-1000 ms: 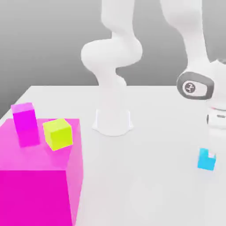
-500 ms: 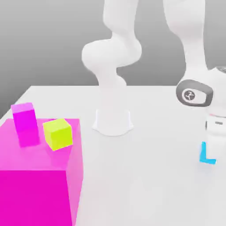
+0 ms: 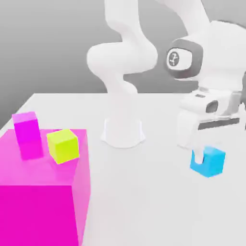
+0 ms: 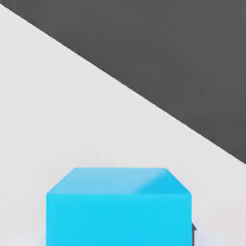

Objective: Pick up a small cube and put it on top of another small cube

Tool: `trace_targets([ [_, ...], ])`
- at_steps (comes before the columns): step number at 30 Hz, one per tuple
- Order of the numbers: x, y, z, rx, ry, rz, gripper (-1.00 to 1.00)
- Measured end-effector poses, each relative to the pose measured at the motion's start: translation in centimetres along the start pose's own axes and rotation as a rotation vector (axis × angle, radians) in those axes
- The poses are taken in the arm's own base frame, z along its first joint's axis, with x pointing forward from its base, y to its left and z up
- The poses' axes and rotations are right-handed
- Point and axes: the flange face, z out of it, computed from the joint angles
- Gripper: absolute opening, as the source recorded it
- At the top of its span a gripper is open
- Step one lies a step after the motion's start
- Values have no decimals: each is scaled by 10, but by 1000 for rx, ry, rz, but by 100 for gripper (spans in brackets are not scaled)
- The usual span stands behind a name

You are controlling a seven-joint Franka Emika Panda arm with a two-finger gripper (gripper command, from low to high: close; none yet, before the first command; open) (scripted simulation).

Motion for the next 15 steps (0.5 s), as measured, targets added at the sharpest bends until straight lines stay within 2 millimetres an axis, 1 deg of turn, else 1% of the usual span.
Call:
trace_targets([
  [4,55,62,-21,-23,51,271,-100],
  [8,97,135,-36,-46,92,550,-100],
  [12,124,216,-45,-70,124,832,-100],
  [15,134,280,-47,-92,141,1045,-100],
])
